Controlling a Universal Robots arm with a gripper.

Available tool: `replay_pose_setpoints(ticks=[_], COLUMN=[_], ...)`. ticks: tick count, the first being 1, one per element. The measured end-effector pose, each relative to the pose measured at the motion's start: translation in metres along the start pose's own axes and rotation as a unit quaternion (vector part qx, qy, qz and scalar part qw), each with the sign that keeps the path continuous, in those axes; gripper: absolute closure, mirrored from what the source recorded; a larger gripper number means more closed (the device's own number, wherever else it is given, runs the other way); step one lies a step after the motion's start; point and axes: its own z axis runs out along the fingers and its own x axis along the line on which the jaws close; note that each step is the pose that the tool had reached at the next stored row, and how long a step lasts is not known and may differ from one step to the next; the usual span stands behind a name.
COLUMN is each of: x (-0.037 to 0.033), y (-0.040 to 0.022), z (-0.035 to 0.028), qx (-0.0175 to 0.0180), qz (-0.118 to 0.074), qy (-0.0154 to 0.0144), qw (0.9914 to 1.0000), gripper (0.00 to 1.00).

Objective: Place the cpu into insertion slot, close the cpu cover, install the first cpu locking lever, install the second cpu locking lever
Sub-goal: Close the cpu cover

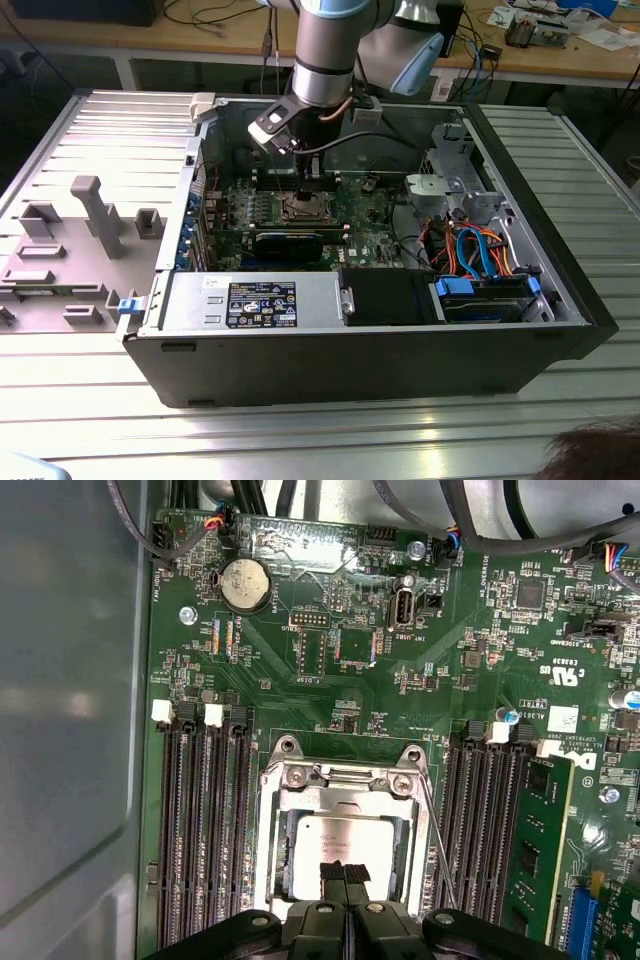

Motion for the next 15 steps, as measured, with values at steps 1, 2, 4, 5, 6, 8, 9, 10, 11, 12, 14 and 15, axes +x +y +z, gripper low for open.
replay_pose_setpoints(ticks=[1,2,4,5,6,8,9,10,11,12,14,15], x=[0.0000,0.0000,-0.0001,-0.0001,-0.0002,-0.0003,-0.0003,-0.0004,-0.0005,-0.0005,-0.0007,-0.0008], y=[0.0000,-0.0001,-0.0002,-0.0003,-0.0004,-0.0006,-0.0007,-0.0008,-0.0009,-0.0011,-0.0013,-0.0015], z=[-0.0004,-0.0008,-0.0018,-0.0030,-0.0049,-0.0075,-0.0086,-0.0099,-0.0111,-0.0124,-0.0157,-0.0179], qx=[0.0000,0.0000,0.0000,0.0000,0.0000,0.0000,0.0000,0.0000,0.0000,0.0000,0.0000,0.0000], qz=[0.000,0.000,0.000,0.000,0.000,0.000,0.000,0.000,0.000,0.000,0.000,0.000], qy=[0.0000,0.0000,0.0000,0.0000,0.0000,0.0000,0.0000,0.0000,0.0000,0.0000,0.0000,0.0000], qw=[1.00000,1.00000,1.00000,1.00000,1.00000,1.00000,1.00000,1.00000,1.00000,1.00000,1.00000,1.00000], gripper=[0.89,0.89,0.89,0.89,0.89,0.89,0.89,0.89,0.89,0.89,0.89,0.89])
